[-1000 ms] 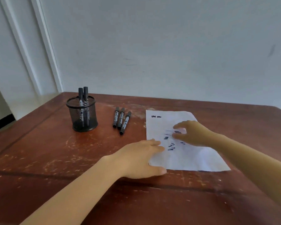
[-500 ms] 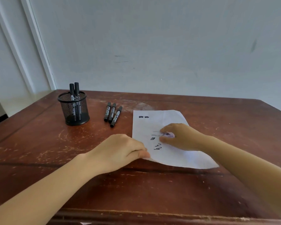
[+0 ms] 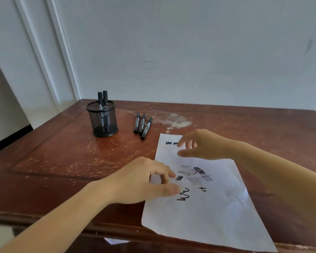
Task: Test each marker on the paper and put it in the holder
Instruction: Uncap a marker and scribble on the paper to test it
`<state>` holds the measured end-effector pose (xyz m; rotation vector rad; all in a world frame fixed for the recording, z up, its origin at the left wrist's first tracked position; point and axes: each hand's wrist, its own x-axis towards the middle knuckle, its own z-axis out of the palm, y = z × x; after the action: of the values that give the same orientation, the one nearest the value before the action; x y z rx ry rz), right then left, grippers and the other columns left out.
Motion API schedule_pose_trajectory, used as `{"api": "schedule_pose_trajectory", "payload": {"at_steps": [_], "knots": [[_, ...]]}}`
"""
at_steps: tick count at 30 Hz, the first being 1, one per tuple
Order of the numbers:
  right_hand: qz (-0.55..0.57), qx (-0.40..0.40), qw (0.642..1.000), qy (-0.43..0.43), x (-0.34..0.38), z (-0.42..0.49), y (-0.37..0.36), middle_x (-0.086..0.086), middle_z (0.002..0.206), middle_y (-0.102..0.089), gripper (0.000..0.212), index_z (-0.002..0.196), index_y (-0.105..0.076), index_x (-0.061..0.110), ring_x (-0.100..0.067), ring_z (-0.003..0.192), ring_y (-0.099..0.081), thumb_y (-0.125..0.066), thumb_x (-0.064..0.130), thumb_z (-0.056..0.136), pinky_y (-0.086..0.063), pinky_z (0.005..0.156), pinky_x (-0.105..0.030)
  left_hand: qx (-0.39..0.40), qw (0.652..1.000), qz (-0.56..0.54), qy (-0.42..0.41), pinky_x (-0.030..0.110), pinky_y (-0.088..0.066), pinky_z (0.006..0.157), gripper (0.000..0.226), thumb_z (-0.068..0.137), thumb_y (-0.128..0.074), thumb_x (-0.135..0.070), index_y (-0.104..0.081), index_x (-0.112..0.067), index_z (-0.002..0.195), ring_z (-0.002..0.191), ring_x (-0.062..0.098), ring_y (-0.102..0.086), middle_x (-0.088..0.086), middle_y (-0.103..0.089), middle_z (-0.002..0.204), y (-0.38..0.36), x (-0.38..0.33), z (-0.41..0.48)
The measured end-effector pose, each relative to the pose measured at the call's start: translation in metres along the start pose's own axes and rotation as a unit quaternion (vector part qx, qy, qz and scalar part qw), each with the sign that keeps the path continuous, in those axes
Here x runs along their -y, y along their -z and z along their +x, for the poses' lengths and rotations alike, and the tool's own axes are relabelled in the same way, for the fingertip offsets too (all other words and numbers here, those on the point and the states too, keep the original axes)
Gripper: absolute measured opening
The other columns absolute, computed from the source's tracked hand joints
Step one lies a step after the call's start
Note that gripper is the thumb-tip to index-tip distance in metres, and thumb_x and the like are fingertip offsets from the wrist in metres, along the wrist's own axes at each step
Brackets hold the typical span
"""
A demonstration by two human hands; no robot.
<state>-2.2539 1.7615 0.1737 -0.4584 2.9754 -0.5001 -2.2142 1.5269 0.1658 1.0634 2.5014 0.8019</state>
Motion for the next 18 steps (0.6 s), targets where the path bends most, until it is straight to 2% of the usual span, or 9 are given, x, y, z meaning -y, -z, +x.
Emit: {"api": "schedule_pose_trajectory", "payload": {"at_steps": [2,4,8,10,12,14,16,18], "knots": [[0.018,-0.035,0.999,0.014,0.004,0.026,0.005,0.01,0.088,-0.062,0.028,0.114,-0.067,0.02,-0.011,0.082,-0.058,-0.06,0.036,0.091,-0.042,0.073,-0.023,-0.085,0.994,0.061,0.018,0.027,-0.048,0.088,0.033,0.081,-0.055,-0.059,-0.066,-0.028,0.08,0.104,0.001,-0.059,-0.02,-0.065,0.113,0.007,0.01,0.014],[0.014,-0.053,0.998,0.024,0.01,0.055,0.005,0.004,0.097,-0.065,0.025,0.114,-0.067,0.016,-0.012,0.086,-0.056,-0.055,0.027,0.095,-0.04,0.075,-0.022,-0.152,0.978,0.124,0.069,0.035,-0.051,0.083,0.023,0.085,-0.055,-0.051,-0.063,-0.03,0.085,0.095,0.01,-0.06,-0.012,-0.065,0.103,0.016,0.025,0.029],[-0.056,-0.046,0.997,0.038,0.022,0.114,-0.004,-0.003,0.129,-0.062,0.038,0.13,-0.059,0.019,-0.022,0.114,-0.058,-0.042,0.012,0.096,-0.044,0.086,-0.029,-0.192,0.959,0.139,0.158,0.032,-0.05,0.085,0.018,0.087,-0.054,-0.044,-0.057,-0.031,0.1,0.101,0.012,-0.053,-0.008,-0.057,0.105,0.024,0.057,0.05],[-0.147,-0.049,0.987,0.038,0.024,0.139,-0.01,-0.003,0.135,-0.056,0.045,0.132,-0.056,0.022,-0.026,0.119,-0.056,-0.039,0.005,0.094,-0.049,0.082,-0.034,-0.195,0.958,0.127,0.169,0.03,-0.048,0.087,0.022,0.088,-0.054,-0.043,-0.055,-0.031,0.106,0.103,0.011,-0.051,-0.008,-0.057,0.109,0.025,0.064,0.054],[-0.262,-0.062,0.961,0.059,0.023,0.157,-0.014,-0.002,0.129,-0.057,0.043,0.125,-0.06,0.02,-0.026,0.11,-0.06,-0.044,0.0,0.09,-0.048,0.067,-0.034,-0.198,0.959,0.11,0.173,0.029,-0.047,0.088,0.024,0.088,-0.054,-0.042,-0.056,-0.031,0.109,0.105,0.01,-0.05,-0.008,-0.057,0.112,0.027,0.067,0.056],[-0.34,-0.067,0.932,0.109,0.021,0.169,-0.016,-0.003,0.122,-0.06,0.038,0.117,-0.063,0.017,-0.026,0.103,-0.062,-0.05,-0.002,0.087,-0.044,0.062,-0.033,-0.199,0.958,0.105,0.177,0.029,-0.046,0.09,0.024,0.089,-0.053,-0.041,-0.056,-0.03,0.109,0.108,0.01,-0.05,-0.008,-0.058,0.115,0.027,0.067,0.057],[-0.398,-0.064,0.9,0.168,0.017,0.177,-0.016,-0.004,0.115,-0.062,0.03,0.111,-0.064,0.014,-0.026,0.102,-0.062,-0.053,0.0,0.087,-0.042,0.065,-0.032,-0.205,0.956,0.101,0.182,0.029,-0.045,0.091,0.025,0.089,-0.053,-0.04,-0.056,-0.03,0.111,0.109,0.011,-0.05,-0.007,-0.058,0.117,0.026,0.067,0.057],[-0.429,-0.059,0.873,0.224,0.013,0.182,-0.015,-0.006,0.115,-0.064,0.028,0.112,-0.064,0.012,-0.027,0.106,-0.06,-0.052,0.004,0.088,-0.048,0.077,-0.034,-0.207,0.955,0.099,0.186,0.028,-0.045,0.091,0.026,0.089,-0.053,-0.039,-0.056,-0.029,0.112,0.11,0.011,-0.05,-0.007,-0.057,0.119,0.024,0.065,0.058]]}}
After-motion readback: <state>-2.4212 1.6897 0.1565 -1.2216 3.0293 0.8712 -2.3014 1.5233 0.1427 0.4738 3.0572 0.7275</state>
